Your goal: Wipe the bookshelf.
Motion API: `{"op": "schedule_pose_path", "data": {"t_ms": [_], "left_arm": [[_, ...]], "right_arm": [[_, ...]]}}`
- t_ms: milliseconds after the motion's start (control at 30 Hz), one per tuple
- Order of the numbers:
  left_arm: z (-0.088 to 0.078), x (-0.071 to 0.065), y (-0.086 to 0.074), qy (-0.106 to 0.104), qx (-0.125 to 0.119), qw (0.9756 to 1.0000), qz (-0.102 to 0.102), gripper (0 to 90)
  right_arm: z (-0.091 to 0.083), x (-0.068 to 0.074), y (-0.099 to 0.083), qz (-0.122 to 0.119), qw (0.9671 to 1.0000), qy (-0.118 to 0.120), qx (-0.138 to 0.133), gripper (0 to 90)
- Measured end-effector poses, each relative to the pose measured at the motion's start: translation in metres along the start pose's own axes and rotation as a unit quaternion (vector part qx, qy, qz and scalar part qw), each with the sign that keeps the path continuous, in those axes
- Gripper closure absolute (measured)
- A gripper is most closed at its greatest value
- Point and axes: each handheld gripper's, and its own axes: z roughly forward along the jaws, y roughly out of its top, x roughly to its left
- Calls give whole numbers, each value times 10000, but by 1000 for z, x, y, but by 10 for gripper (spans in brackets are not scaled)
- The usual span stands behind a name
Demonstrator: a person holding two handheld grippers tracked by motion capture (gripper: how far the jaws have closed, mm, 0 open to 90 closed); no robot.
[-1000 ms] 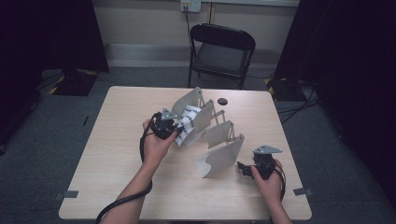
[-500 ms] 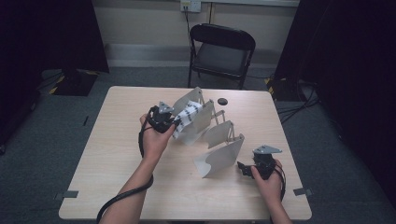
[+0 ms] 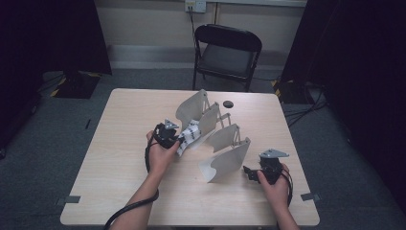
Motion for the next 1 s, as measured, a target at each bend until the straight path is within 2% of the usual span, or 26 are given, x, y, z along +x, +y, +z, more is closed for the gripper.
{"op": "schedule_pose_path", "data": {"t_ms": [100,167,233,367,467,533,567,767,867,1000], "left_arm": [[5,-4,-5,-54,26,9999,88,799],[6,-6,-8,-152,112,9998,74,784],[7,-6,-10,-182,68,9998,31,772],[4,-6,-11,-187,24,9998,54,651],[4,-5,-11,-234,45,9996,160,593],[6,-7,-11,-257,97,9995,172,593],[7,-7,-12,-270,160,9992,243,592],[12,-10,-13,-309,402,9984,269,710],[11,-11,-9,-419,570,9973,215,799],[7,-16,-2,-439,544,9973,244,824]], "right_arm": [[0,0,0,5,10000,-3,-2,142],[0,0,0,0,10000,0,0,142],[0,0,0,-4,10000,-1,-3,142],[0,0,0,-1,10000,0,0,142],[0,0,0,15,10000,-1,1,142],[0,0,0,15,10000,-3,0,142],[0,0,0,13,10000,-2,7,142],[0,0,0,13,10000,-2,6,142],[0,0,0,15,10000,-5,0,142],[0,0,0,15,10000,-4,1,142]]}}
